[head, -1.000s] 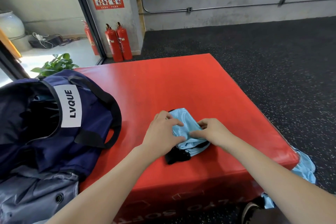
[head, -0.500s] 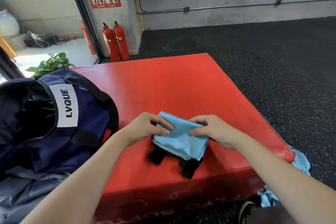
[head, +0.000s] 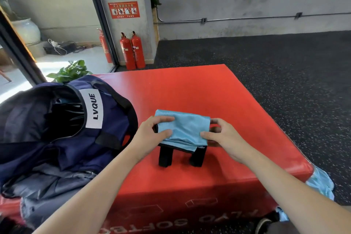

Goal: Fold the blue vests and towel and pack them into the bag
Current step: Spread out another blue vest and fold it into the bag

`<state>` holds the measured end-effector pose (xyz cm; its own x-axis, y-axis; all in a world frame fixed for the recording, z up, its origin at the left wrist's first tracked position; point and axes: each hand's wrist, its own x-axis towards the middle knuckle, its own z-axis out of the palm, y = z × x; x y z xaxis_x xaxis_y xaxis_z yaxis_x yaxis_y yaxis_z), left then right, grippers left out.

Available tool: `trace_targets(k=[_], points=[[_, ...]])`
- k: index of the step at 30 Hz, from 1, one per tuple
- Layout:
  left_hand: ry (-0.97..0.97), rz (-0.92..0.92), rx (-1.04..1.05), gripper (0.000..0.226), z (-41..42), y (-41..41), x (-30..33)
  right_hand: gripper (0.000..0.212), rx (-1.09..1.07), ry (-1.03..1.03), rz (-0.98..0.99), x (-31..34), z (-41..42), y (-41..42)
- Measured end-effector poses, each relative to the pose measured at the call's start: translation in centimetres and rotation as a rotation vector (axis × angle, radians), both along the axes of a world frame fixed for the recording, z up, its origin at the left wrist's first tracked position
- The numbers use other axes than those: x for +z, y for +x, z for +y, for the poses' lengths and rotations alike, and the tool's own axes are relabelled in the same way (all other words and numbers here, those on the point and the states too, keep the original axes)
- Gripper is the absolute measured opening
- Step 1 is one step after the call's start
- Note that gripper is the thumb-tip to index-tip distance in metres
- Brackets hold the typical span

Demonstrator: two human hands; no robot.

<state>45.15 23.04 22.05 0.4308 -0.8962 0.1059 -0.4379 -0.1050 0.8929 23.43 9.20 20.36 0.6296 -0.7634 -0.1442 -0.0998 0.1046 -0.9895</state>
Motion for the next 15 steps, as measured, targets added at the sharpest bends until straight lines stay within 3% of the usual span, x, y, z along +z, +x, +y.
trace_targets(k=[3,8,12,15], points=[[-0.007,-0.088,0.002,0.043,1.6,0.1,0.3,0.046,-0.101,-0.043,-0.064,0.5,1.3,1.1],[-0.049,-0.167,0.024,0.058,4.7,0.5,0.6,0.027,-0.115,-0.204,-0.084,0.9,3.5,2.7],[-0.095,-0.139,0.088,0.057,7.3,1.2,1.5,0.016,-0.062,-0.39,-0.077,1.9,5.6,4.2],[-0.131,-0.099,0.157,0.053,9.6,1.7,1.9,0.013,-0.024,-0.416,-0.102,3.2,7.5,5.4]])
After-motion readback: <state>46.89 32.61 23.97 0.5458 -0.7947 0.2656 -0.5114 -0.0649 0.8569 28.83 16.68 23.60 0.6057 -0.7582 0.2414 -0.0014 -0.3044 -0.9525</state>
